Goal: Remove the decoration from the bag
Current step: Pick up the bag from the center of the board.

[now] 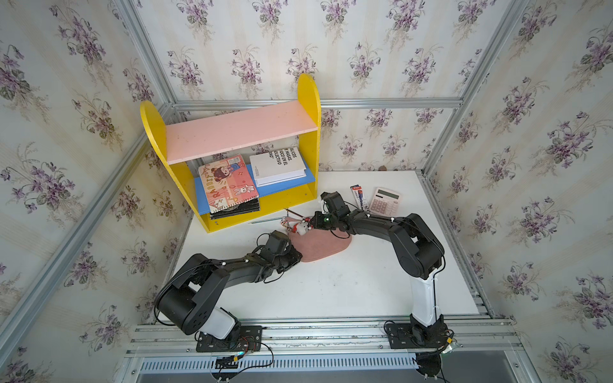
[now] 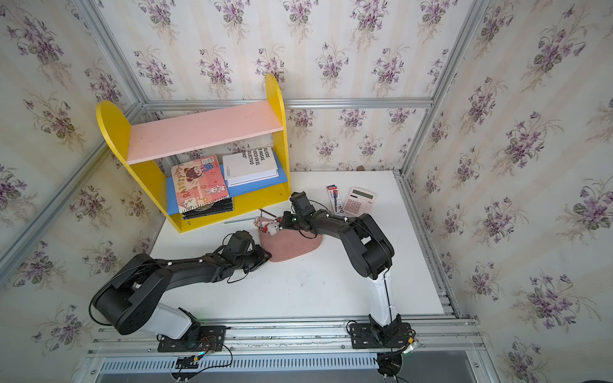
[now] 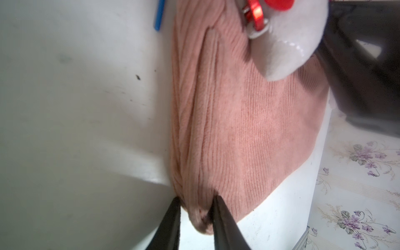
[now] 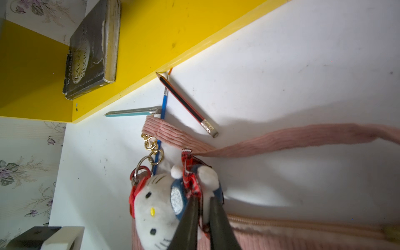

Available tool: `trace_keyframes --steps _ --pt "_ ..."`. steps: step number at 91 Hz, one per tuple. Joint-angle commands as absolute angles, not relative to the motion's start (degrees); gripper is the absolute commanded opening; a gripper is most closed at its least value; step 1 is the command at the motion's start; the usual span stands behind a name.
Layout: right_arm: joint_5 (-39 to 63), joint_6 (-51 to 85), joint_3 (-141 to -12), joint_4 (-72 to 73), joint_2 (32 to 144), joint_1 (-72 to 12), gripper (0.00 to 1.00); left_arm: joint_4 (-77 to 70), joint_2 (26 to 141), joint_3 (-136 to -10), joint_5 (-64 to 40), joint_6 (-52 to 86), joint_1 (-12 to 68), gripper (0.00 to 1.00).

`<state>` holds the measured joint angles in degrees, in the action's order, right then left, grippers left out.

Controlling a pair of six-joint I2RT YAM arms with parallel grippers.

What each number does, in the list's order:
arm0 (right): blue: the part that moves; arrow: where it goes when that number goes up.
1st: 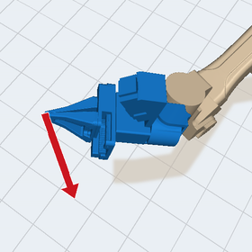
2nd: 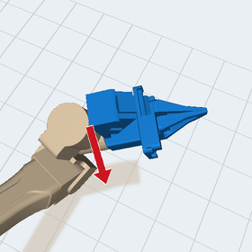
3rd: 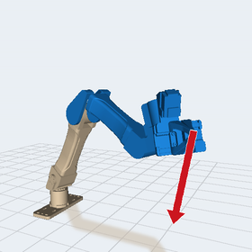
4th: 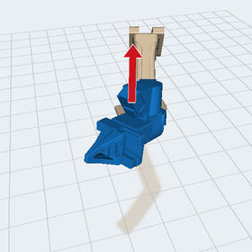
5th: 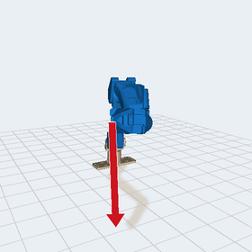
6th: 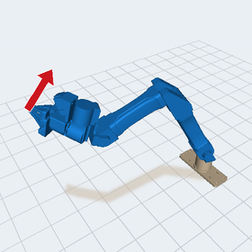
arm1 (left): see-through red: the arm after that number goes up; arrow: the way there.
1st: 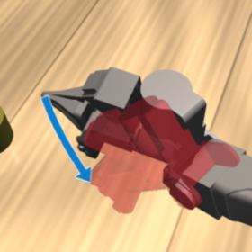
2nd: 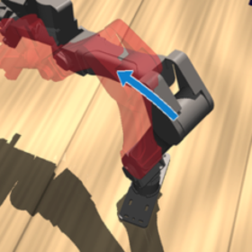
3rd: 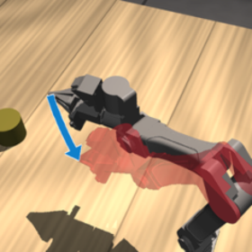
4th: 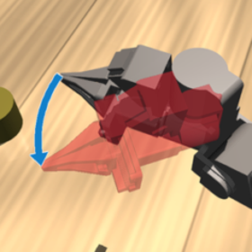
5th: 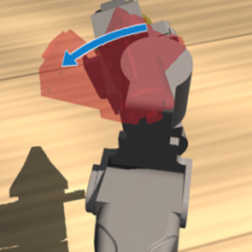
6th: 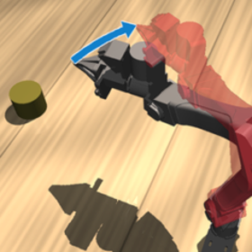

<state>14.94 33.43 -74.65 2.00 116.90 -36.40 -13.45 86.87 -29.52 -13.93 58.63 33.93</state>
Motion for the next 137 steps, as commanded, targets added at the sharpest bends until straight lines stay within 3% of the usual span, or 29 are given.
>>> trace_keyframes --steps 1,12,46,56,66,76,84,109,137 --pt "15.9 36.1 -72.3 5.6 113.6 -36.5 0.07 -13.9 87.0 -29.4 -14.1 59.2 34.0 0.29" --pt "17.3 40.4 -66.3 9.6 108.0 -36.8 0.0 -14.1 86.4 -29.3 -14.0 59.2 34.1 0.29" --pt "8.7 54.4 -53.6 8.6 94.6 -43.2 0.0 -14.5 83.2 -28.6 -14.6 59.8 34.7 0.28" --pt "2.7 56.9 -53.4 6.7 94.3 -46.3 0.0 -6.3 74.9 -28.7 -12.9 57.5 33.5 0.28" --pt "-0.3 59.3 -50.8 8.1 94.3 -48.4 0.0 12.4 65.3 -31.8 -4.1 51.0 31.9 0.3" --pt "-2.9 58.8 -48.2 8.6 94.1 -50.4 0.0 19.7 61.7 -33.1 -5.4 45.8 24.9 0.34" --pt "-2.4 58.5 -46.1 8.4 94.5 -51.2 0.0 19.9 64.2 -36.1 -10.0 42.5 20.2 0.38" --pt "-2.0 58.1 -40.9 10.4 92.9 -52.2 0.0 17.5 82.4 -48.4 -12.1 40.0 20.0 0.5" --pt "-1.8 58.0 -40.8 11.8 93.4 -52.2 0.0 18.7 95.0 -56.6 -4.3 37.0 21.4 0.5"
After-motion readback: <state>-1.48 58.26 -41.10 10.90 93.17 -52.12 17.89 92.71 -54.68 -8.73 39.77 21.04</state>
